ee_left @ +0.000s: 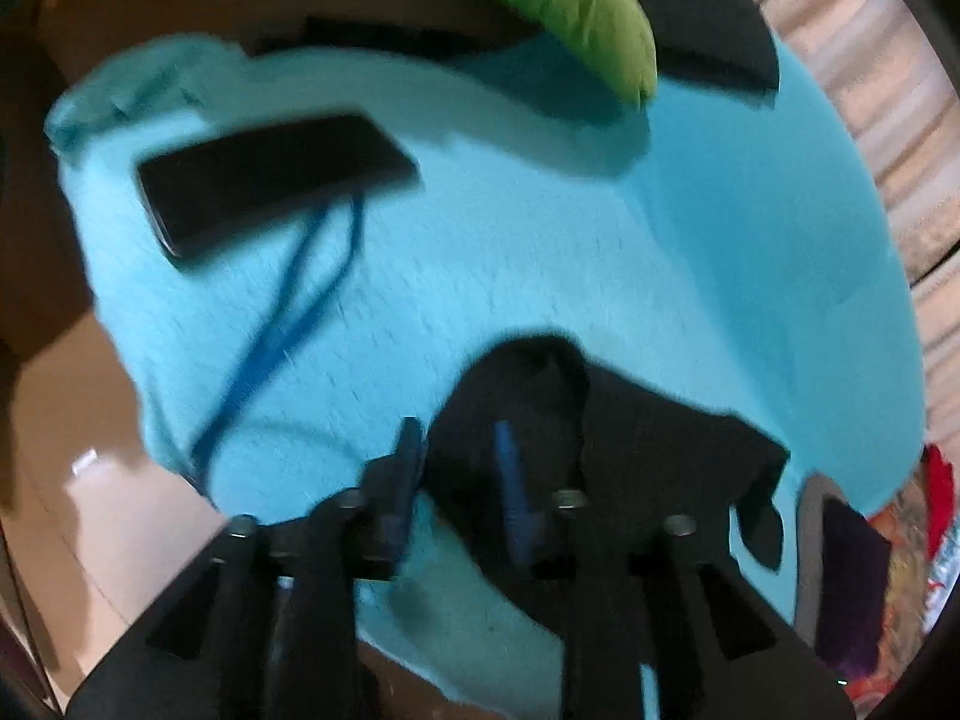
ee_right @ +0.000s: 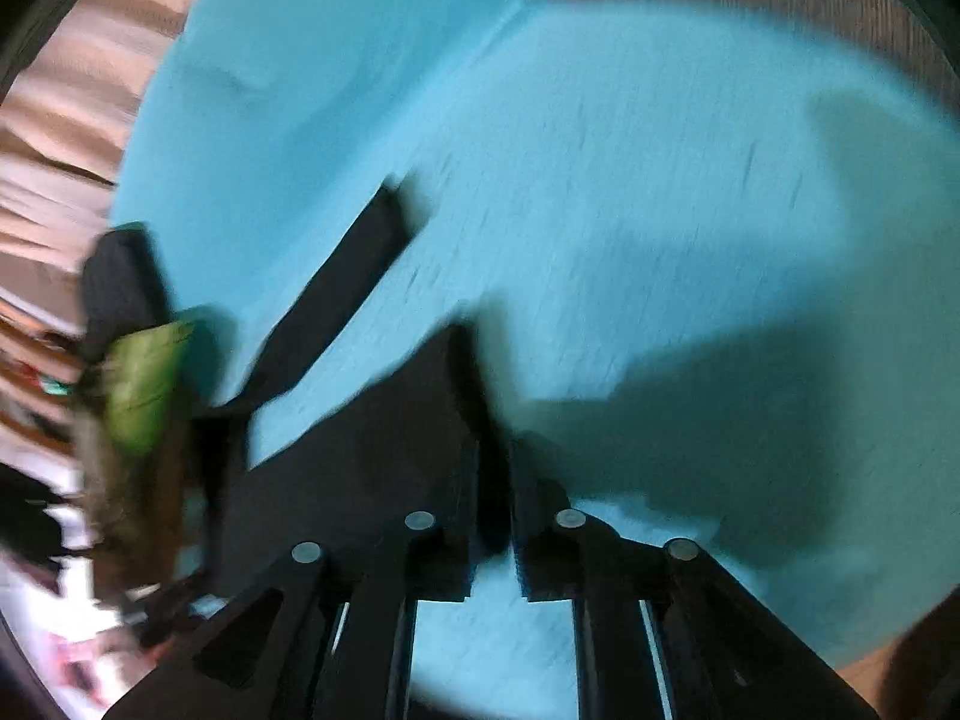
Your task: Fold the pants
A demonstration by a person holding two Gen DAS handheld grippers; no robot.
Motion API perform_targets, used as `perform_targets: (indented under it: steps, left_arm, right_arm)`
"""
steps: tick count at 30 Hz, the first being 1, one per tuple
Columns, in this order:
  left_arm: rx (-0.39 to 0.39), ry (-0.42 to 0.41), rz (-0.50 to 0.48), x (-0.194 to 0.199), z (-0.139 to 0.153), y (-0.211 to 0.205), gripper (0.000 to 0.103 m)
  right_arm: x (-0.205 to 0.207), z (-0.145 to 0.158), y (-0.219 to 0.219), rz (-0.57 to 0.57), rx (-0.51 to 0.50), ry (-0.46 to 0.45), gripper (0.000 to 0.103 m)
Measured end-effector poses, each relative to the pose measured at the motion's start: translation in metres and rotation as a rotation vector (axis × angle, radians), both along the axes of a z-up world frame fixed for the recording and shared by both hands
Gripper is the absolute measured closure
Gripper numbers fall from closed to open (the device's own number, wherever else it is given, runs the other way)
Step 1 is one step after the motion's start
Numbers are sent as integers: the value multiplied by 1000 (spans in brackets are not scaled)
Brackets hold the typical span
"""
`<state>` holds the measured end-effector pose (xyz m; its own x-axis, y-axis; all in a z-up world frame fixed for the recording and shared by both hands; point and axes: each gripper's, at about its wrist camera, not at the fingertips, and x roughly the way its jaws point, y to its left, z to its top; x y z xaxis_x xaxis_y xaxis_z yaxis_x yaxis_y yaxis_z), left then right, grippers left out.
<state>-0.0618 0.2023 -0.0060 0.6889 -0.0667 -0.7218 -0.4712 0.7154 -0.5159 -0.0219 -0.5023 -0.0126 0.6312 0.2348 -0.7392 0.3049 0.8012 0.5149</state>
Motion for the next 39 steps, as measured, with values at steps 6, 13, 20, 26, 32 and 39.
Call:
perform_targets:
  steps: [6,13,20,26,32,39]
  left_arm:
    - [-26,-255,-41,-16,25,-14,47]
    - [-327,-193,-162,-10,-6,-27,47]
    - [-482,-130,-107,-15,-18,-24,43]
    - [-522,-98,-101,5,-27,-30,38]
    - [-581,-32,-174,10,-41,-40,38]
    - [-502,-22,-240,25,-32,-52,100]
  right_arm:
    - [70,11,29,118,247,-77,52]
    - [140,-43,43,27,350,39,55]
    - [148,-39,41,-5,308,-17,99]
    - [103,-2,52,68,225,-128,99]
    - [72,25,46,78,229,-184,99]
    - [39,8,16,66,280,-157,99]
